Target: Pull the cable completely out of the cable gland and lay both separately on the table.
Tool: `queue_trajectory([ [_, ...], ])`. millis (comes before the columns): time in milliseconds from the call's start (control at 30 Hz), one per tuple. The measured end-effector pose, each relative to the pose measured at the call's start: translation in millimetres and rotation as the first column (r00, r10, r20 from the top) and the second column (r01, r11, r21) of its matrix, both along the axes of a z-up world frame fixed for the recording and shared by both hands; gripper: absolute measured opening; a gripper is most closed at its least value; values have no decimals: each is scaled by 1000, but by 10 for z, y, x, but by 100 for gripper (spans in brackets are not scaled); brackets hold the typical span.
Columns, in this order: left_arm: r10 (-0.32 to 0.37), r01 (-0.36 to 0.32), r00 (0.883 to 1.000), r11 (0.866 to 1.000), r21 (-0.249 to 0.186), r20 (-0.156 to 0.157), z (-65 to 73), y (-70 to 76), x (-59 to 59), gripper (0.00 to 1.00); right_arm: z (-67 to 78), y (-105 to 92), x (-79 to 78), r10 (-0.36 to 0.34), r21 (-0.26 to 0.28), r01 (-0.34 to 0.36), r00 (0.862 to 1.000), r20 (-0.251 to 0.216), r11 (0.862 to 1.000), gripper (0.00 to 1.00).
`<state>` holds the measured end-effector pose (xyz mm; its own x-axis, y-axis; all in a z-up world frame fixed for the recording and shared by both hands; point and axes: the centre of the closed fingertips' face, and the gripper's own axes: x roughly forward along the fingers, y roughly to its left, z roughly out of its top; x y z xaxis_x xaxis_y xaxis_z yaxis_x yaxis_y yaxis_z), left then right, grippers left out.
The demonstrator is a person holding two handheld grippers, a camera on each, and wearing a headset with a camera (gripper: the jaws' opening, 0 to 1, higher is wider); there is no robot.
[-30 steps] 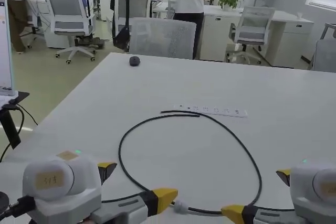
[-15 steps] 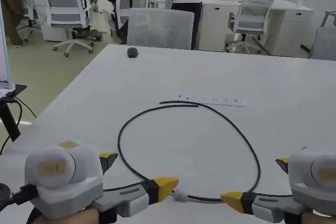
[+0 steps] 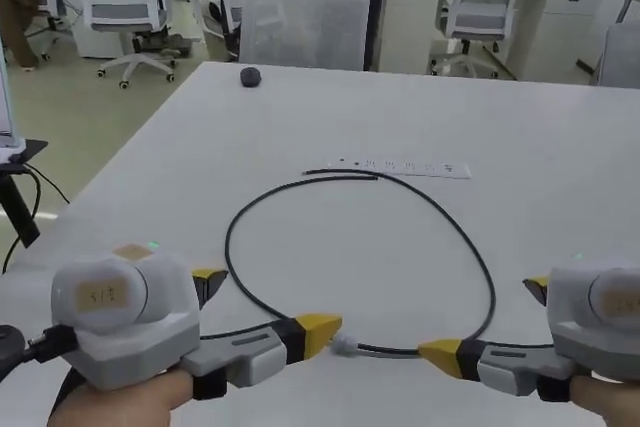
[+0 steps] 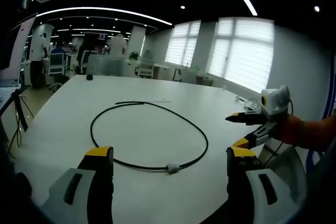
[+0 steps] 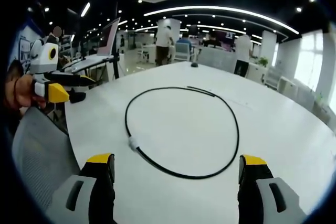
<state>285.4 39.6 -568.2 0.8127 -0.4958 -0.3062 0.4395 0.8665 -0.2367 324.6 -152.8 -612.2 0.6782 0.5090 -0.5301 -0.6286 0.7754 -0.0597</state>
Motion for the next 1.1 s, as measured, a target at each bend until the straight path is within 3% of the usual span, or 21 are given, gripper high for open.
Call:
queue_trajectory([
  [367, -6, 6, 1000, 1000, 8, -13, -48, -29, -10, 89, -66, -36, -25, 3, -2, -3, 1000, -17, 1000, 99],
  [567, -17, 17, 1000, 1000, 21, -1, -36, -30, -1, 89, -86, -55, -4, 11, -15, -12, 1000, -17, 1000, 99],
  [733, -37, 37, 999, 998, 58, -2, -90, -21, 2, 89, -149, 35, 6, 68, -48, -69, 997, -28, 996, 90],
  [800, -47, 47, 999, 997, 65, -3, -105, -34, 3, 89, -187, 119, -8, 125, -76, -128, 992, -33, 989, 85],
  [900, -58, 58, 998, 996, 74, -4, -133, -39, 27, 89, -251, 249, -10, 209, -145, -212, 977, -38, 966, 74],
  [1000, -67, 67, 998, 995, 75, -3, -141, -49, 49, 89, -295, 383, -11, 259, -137, -265, 964, -63, 955, 63],
  [1100, -79, 79, 997, 993, 82, 0, -154, -51, 90, 89, -354, 518, -10, 324, -149, -336, 941, -99, 930, 49],
])
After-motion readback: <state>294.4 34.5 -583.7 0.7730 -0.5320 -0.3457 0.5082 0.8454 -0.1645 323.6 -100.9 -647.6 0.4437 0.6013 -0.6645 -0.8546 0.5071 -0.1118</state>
